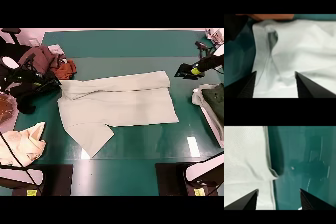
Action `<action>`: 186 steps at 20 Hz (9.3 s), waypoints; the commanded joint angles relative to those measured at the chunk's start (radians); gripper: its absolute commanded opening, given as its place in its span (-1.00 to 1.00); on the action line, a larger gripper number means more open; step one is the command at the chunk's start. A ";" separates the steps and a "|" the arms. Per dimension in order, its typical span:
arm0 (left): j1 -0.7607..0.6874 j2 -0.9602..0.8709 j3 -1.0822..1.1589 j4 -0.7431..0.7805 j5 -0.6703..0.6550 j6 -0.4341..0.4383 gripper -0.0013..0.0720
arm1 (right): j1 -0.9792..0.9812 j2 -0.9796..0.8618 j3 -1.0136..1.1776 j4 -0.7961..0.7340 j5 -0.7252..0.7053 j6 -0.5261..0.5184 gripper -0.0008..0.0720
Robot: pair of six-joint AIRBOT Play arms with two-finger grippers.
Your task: Fold the shirts.
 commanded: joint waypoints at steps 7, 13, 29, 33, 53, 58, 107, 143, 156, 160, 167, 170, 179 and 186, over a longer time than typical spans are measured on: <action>0.002 0.053 -0.132 0.019 -0.176 0.089 0.59 | -0.034 -0.016 -0.108 0.047 0.170 -0.008 0.83; 0.002 0.319 -0.413 -0.018 -0.159 0.113 0.59 | -0.058 0.067 -0.370 0.166 0.115 -0.114 0.83; -0.189 0.929 -1.118 -0.207 -0.053 -0.054 0.59 | -0.032 0.328 -0.623 0.272 0.015 -0.163 0.83; -0.274 0.928 -1.141 -0.185 0.073 -0.124 0.60 | 0.017 0.344 -0.623 0.279 0.011 -0.162 0.83; -0.320 0.745 -1.121 -0.597 0.355 0.092 -0.88 | 0.008 0.380 -0.622 0.269 0.018 -0.118 0.82; -0.320 0.746 -0.836 -0.572 0.302 -0.015 -0.89 | 0.009 0.380 -0.622 0.216 0.040 -0.109 0.82; -0.301 0.367 -0.574 -0.411 0.886 -0.165 -0.89 | 0.126 -0.084 0.103 0.216 -0.081 -0.030 -0.91; -0.241 0.051 0.089 0.135 0.198 -0.124 0.87 | -0.141 -0.291 0.206 0.409 0.088 -0.104 1.00; -0.377 -0.073 0.136 0.045 0.200 -0.038 0.57 | -0.045 -0.418 0.206 0.501 0.171 -0.161 1.00; -0.394 -0.108 0.139 0.012 0.200 -0.033 0.45 | 0.023 -0.411 0.206 0.507 0.223 -0.163 -0.05; -0.507 -0.178 0.154 -0.003 0.241 0.043 0.17 | 0.071 -0.228 0.206 0.515 0.282 -0.044 -0.91; -0.538 -0.293 0.249 -0.047 0.227 0.045 0.01 | 0.120 -0.142 0.206 0.513 0.307 0.016 -0.91; -0.587 -0.412 0.382 -0.071 0.217 0.109 -0.81 | 0.335 0.008 0.206 0.518 0.169 0.116 -0.91; -0.590 -0.456 0.379 -0.098 0.199 0.143 -0.88 | 0.468 0.031 0.206 0.776 -0.021 0.134 -0.91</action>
